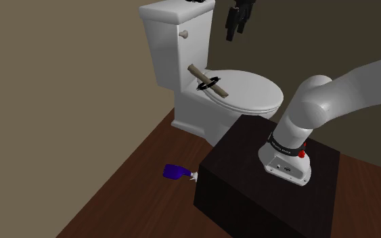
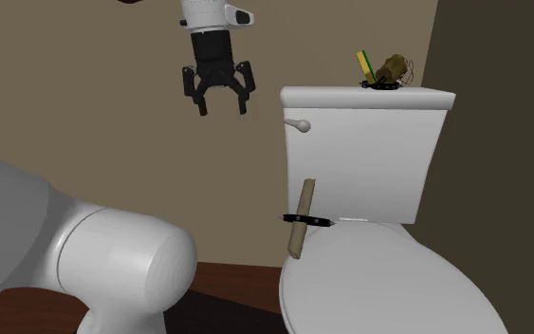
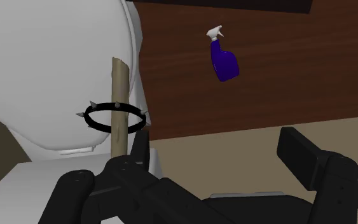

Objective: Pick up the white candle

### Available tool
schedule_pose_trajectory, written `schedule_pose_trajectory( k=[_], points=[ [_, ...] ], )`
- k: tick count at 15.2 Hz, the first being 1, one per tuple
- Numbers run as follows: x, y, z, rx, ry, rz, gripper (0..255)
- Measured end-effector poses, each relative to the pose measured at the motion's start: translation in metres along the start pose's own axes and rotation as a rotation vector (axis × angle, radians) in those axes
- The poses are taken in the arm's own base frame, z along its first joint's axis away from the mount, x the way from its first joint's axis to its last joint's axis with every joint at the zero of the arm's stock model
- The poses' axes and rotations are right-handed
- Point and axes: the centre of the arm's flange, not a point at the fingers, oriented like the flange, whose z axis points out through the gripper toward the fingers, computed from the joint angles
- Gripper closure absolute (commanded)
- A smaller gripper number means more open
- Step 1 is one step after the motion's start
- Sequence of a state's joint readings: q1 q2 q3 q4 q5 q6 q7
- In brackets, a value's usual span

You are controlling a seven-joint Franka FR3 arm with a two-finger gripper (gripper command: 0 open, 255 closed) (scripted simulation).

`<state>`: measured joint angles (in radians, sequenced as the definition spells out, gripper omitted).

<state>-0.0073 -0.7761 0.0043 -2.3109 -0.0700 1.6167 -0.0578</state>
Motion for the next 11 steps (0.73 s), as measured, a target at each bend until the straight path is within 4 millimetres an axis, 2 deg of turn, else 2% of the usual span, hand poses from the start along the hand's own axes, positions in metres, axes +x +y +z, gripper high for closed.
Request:
schedule_pose_trajectory(
  k=[1, 3, 11],
  points=[
    [0.000, 0.000, 0.000, 0.000, 0.000, 0.000, 0],
    [0.002, 0.008, 0.013, 0.008, 0.009, 0.004, 0],
    [0.032, 0.060, 0.099, 0.058, 0.072, 0.025, 0]
  ],
)
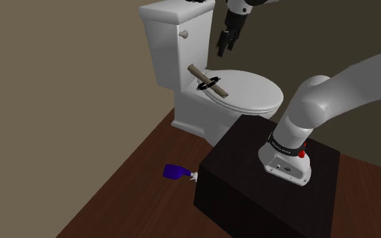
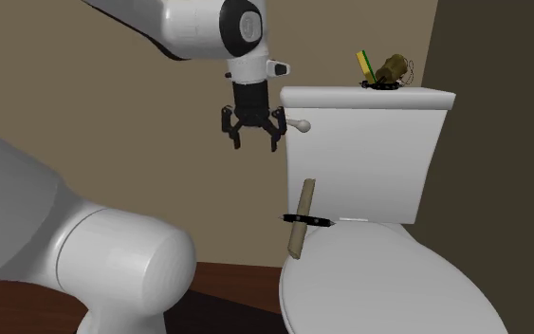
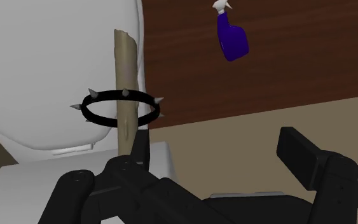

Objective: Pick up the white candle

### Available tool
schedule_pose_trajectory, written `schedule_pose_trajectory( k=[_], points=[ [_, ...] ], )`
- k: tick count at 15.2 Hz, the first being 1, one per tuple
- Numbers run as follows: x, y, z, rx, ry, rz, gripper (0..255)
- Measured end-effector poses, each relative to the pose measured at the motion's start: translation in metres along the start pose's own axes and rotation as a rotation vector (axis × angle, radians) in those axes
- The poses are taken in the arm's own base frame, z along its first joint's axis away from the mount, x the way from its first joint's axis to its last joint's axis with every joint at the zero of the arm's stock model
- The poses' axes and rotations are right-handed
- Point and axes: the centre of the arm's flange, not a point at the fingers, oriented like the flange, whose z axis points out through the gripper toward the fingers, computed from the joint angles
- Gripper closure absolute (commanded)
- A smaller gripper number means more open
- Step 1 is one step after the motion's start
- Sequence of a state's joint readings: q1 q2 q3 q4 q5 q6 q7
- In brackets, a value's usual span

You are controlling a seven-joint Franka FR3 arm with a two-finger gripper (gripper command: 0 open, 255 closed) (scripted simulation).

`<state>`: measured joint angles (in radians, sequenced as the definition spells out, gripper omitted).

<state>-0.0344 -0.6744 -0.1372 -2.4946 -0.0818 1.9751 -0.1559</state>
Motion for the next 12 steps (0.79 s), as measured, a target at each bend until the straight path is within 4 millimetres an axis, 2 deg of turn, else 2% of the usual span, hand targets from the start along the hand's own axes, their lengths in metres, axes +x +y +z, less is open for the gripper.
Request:
schedule_pose_trajectory(
  k=[9, 12],
  points=[
    [0.023, 0.058, 0.100, 0.060, 0.076, 0.024, 0],
    [0.038, 0.076, 0.134, 0.079, 0.101, 0.033, 0]
  ],
)
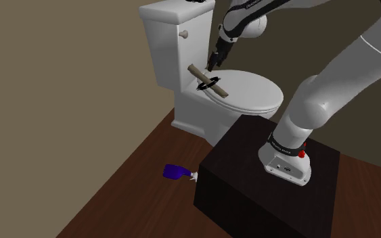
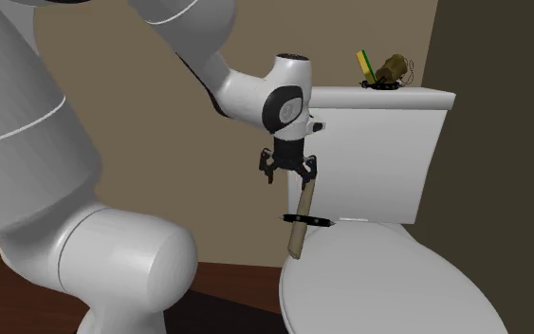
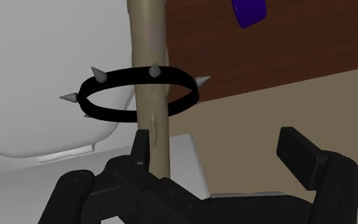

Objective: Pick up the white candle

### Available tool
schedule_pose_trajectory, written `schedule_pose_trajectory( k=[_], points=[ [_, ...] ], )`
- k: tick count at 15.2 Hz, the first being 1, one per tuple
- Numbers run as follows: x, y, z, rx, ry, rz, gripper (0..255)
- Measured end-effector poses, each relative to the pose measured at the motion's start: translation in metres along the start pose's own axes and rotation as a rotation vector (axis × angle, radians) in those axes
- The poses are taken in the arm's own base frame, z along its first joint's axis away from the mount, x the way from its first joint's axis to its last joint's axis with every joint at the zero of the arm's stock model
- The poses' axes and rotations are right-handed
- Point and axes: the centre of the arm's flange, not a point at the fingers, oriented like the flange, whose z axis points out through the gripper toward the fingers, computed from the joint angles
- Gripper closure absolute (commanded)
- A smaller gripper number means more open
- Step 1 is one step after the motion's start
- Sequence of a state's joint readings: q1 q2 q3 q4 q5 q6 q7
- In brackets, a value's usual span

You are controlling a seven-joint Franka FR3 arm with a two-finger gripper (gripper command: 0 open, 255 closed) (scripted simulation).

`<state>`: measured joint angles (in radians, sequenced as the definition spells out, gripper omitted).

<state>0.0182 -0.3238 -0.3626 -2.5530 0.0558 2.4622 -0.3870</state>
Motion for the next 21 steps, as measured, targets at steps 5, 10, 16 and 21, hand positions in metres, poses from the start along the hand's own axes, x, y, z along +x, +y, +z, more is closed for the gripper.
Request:
schedule_pose_trajectory(
  k=[5, 10, 16, 21],
  points=[
    [0.016, 0.033, 0.054, 0.031, 0.042, 0.013, 0],
    [0.021, 0.053, 0.099, 0.047, 0.066, 0.022, 0],
    [0.015, 0.055, 0.125, 0.047, 0.068, 0.022, 255],
    [0.014, 0.055, 0.127, 0.047, 0.068, 0.022, 255]
  ],
)
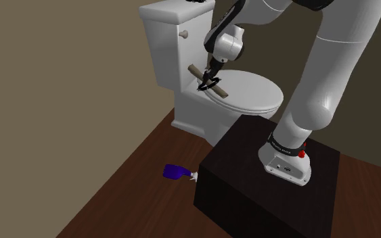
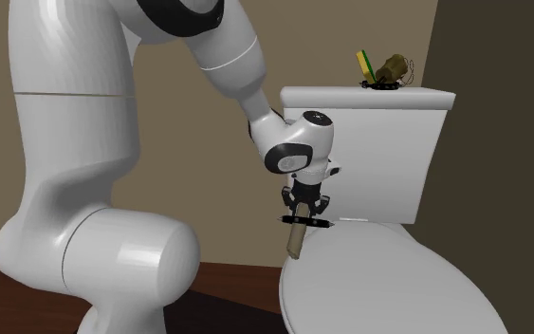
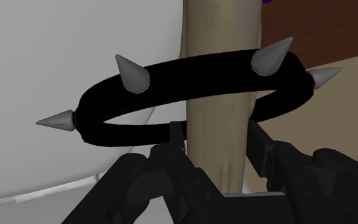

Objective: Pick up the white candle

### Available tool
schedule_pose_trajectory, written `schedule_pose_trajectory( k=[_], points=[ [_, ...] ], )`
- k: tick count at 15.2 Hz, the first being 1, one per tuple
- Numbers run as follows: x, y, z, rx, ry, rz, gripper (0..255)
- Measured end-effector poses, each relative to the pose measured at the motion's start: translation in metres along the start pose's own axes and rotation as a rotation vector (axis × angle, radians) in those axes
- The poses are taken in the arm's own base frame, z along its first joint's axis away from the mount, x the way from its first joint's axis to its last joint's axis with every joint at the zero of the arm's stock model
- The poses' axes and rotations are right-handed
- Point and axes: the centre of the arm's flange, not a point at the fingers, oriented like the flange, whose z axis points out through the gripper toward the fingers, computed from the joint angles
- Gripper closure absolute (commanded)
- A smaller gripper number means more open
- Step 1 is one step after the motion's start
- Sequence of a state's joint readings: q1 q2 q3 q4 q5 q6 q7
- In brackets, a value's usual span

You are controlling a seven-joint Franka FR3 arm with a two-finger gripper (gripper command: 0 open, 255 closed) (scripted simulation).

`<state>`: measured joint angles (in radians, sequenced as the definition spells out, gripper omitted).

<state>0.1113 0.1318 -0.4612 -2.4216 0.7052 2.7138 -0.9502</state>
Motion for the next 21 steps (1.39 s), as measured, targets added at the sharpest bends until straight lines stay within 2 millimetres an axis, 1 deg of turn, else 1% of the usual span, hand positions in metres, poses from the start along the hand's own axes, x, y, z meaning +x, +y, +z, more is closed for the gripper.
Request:
schedule_pose_trajectory(
  k=[5, 6, 17, 21],
  points=[
    [0.000, 0.000, 0.000, 0.000, 0.000, 0.000, 255],
    [0.001, 0.000, -0.003, 0.000, 0.000, 0.000, 255],
    [0.018, -0.007, -0.056, 0.001, 0.001, 0.000, 255],
    [0.025, -0.008, -0.073, 0.000, 0.000, 0.000, 255]
  ],
)
